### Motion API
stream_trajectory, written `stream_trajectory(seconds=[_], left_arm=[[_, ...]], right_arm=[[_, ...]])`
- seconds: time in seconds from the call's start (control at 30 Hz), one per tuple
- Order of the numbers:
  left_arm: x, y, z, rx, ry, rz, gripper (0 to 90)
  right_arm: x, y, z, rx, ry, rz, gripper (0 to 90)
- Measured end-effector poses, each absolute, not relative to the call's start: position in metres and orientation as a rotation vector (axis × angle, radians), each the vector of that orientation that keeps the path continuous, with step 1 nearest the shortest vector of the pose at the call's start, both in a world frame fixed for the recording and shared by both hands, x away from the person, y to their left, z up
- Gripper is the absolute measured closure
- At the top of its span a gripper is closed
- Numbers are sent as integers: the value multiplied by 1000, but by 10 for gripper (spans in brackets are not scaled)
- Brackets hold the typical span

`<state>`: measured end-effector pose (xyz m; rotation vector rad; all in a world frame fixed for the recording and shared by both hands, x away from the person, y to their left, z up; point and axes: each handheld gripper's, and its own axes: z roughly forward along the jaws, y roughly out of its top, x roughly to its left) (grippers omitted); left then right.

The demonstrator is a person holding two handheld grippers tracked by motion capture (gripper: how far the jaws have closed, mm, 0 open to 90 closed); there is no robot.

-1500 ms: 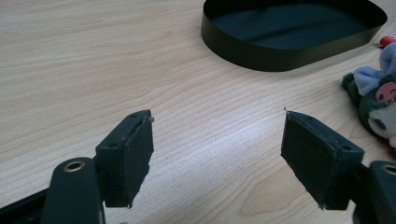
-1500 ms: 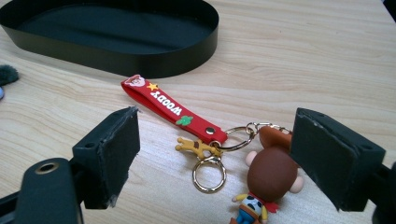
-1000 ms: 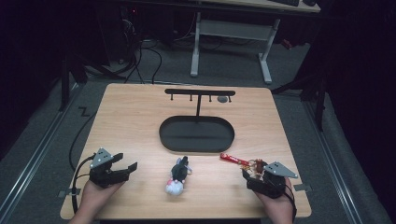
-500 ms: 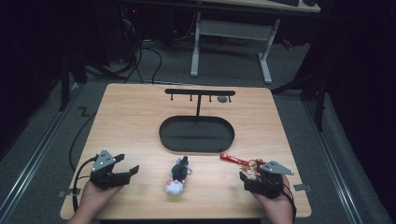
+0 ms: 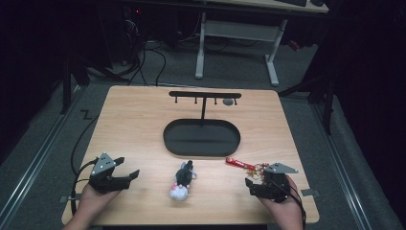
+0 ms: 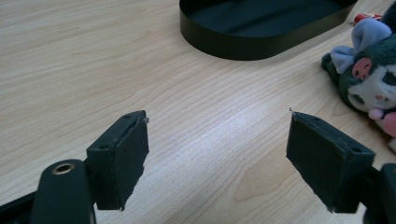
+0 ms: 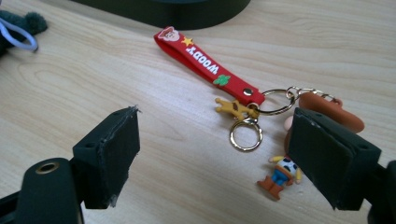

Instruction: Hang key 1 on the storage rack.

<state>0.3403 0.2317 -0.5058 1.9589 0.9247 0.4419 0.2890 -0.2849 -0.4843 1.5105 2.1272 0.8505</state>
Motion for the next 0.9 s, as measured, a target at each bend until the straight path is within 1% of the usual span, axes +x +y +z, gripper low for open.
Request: stream_trajectory(seconds=[0.33, 0.67, 0.9], left_arm=[[340, 231, -510, 1990, 912, 444, 218], [339, 224, -513, 2030, 873, 432, 225], [338, 222, -513, 2045, 860, 426, 227]], right_arm=[[295, -280, -478, 1533, 2221, 698, 179], [292, -285, -477, 1583, 2277, 607, 184], [292, -288, -477, 1621, 2302, 595, 165]])
